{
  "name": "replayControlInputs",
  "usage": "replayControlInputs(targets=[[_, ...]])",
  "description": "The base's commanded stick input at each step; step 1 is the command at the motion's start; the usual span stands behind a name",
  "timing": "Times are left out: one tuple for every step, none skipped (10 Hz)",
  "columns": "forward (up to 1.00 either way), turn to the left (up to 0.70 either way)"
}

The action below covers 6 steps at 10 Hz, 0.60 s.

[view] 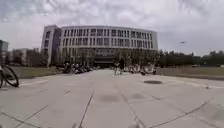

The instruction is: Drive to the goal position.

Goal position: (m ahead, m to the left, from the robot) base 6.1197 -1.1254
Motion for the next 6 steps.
replayControlInputs(targets=[[0.7, 0.0], [0.7, 0.0], [0.7, 0.0], [0.7, 0.0], [0.7, 0.0], [0.7, 0.0]])
